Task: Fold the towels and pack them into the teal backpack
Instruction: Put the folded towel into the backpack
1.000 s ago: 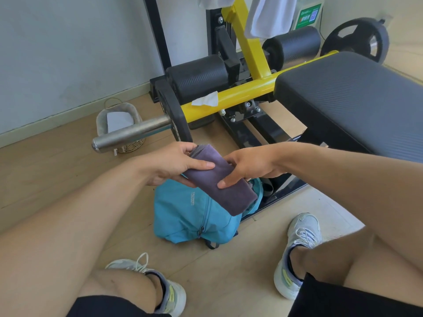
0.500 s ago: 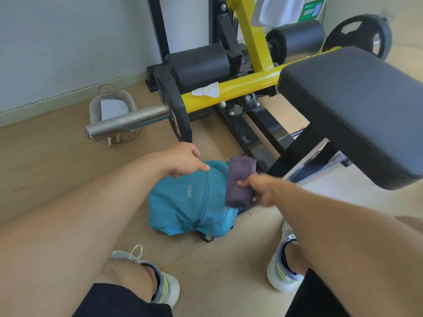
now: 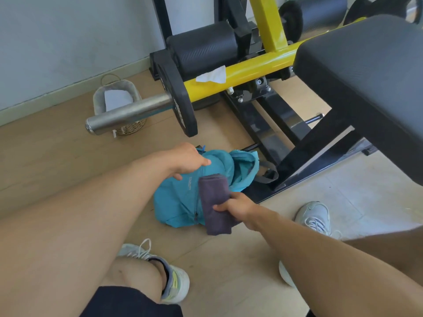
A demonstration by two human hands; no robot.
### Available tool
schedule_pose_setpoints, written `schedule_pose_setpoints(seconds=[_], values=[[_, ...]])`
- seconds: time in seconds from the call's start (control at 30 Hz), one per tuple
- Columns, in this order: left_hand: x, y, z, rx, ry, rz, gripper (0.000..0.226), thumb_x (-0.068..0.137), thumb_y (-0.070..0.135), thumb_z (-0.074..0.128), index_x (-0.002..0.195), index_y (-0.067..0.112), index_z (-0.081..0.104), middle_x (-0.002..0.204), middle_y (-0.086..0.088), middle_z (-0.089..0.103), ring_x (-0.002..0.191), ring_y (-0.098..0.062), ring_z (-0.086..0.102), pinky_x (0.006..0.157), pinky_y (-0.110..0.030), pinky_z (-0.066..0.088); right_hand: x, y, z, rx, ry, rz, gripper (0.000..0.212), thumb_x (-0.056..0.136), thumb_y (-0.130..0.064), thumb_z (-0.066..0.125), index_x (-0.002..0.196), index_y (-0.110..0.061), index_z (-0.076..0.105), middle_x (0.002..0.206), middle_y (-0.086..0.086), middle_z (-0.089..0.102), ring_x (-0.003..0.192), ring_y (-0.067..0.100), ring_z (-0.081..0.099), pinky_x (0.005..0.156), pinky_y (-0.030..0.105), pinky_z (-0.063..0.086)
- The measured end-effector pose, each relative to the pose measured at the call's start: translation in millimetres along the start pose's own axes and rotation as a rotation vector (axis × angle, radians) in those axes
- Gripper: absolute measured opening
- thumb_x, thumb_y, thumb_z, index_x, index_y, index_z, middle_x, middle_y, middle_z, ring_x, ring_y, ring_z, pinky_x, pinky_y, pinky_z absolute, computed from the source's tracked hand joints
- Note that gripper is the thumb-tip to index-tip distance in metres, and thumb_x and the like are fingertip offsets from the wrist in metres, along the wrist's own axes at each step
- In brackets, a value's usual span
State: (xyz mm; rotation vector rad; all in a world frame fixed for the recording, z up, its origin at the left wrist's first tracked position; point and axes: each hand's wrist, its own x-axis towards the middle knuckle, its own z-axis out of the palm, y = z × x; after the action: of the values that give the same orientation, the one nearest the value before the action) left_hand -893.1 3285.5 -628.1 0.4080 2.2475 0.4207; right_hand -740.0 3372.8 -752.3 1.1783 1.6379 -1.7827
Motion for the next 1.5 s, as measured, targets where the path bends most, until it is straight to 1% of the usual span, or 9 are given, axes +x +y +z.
schedule_pose_setpoints(seconds=[0.23,0.3,0.4,0.53,0.67,0.8,1.13,1.27,1.5], values=[[21,-9,22,0.168,-0.046,-0.059,0.058,0.092,0.052,0.066,0.129,0.008,0.060,0.129,-0.013,0.062,0.112,-0.032,0.063,0.082,-0.040,0.059,-21,-7,63,-0.164,0.293,-0.257,0.033,0.085,-0.029,0.072,0.113,-0.014,0.063,0.106,0.006,0.072,0.098,0.030,0.068,0.075,0.033,0.052],[24,-8,23,0.279,-0.019,-0.059,0.077,0.080,0.067,0.069,0.126,0.005,0.063,0.123,-0.019,0.066,0.106,-0.034,0.066,0.067,-0.033,0.051,-35,-13,72,-0.268,0.302,-0.428,0.029,0.085,-0.029,0.068,0.110,-0.017,0.059,0.108,0.008,0.071,0.103,0.032,0.065,0.076,0.033,0.047],[21,-7,22,0.401,0.035,-0.085,0.093,0.062,0.083,0.069,0.118,0.009,0.063,0.113,-0.011,0.067,0.097,-0.030,0.064,0.073,-0.034,0.048,-47,-20,75,-0.449,0.211,-0.632,0.022,0.082,-0.021,0.066,0.098,-0.023,0.050,0.103,0.010,0.071,0.098,0.038,0.063,0.075,0.040,0.048],[21,-16,20,0.498,0.146,-0.095,0.054,0.086,0.039,0.073,0.125,0.005,0.059,0.122,-0.015,0.065,0.108,-0.033,0.065,0.083,-0.034,0.051,-51,-23,70,-0.542,0.092,-0.776,0.022,0.081,-0.016,0.067,0.100,-0.019,0.056,0.101,0.010,0.071,0.093,0.038,0.062,0.074,0.044,0.050],[29,-31,12,0.388,0.182,-0.114,0.025,0.094,0.017,0.064,0.114,0.002,0.068,0.110,-0.018,0.073,0.098,-0.034,0.073,0.081,-0.036,0.060,-33,-32,38,-0.523,-0.182,-0.557,0.035,0.084,-0.011,0.073,0.118,-0.013,0.065,0.113,0.010,0.073,0.106,0.030,0.067,0.090,0.041,0.055],[25,-34,4,0.114,0.182,-0.124,0.013,0.098,0.010,0.058,0.102,0.002,0.068,0.095,-0.018,0.076,0.084,-0.032,0.077,0.078,-0.048,0.064,-7,-35,-28,-0.103,-0.381,-0.111,0.049,0.081,0.004,0.065,0.129,0.003,0.061,0.125,0.021,0.069,0.118,0.035,0.065,0.102,0.044,0.053],[12,-20,3,-0.474,0.026,-0.063,0.025,0.108,0.021,0.047,0.123,0.005,0.058,0.124,-0.016,0.065,0.107,-0.029,0.065,0.083,-0.045,0.056,65,-53,-22,0.088,0.294,-0.134,0.035,0.097,-0.014,0.060,0.132,-0.007,0.056,0.112,0.011,0.060,0.101,0.031,0.056,0.086,0.038,0.047],[12,-20,7,-0.454,-0.024,-0.029,0.024,0.108,0.021,0.047,0.123,0.007,0.059,0.124,-0.013,0.065,0.113,-0.028,0.064,0.086,-0.044,0.056,83,-55,-9,0.078,0.287,-0.154,0.034,0.098,-0.023,0.062,0.128,-0.008,0.061,0.119,0.014,0.068,0.106,0.034,0.064,0.095,0.045,0.055],[14,-32,6,-0.102,0.029,-0.051,0.022,0.105,0.023,0.052,0.119,0.008,0.060,0.123,-0.014,0.063,0.109,-0.033,0.068,0.084,-0.045,0.061,97,-35,2,-0.447,0.411,-0.174,0.058,0.091,-0.046,0.069,0.133,-0.009,0.058,0.126,0.012,0.066,0.117,0.033,0.060,0.088,0.036,0.049]])
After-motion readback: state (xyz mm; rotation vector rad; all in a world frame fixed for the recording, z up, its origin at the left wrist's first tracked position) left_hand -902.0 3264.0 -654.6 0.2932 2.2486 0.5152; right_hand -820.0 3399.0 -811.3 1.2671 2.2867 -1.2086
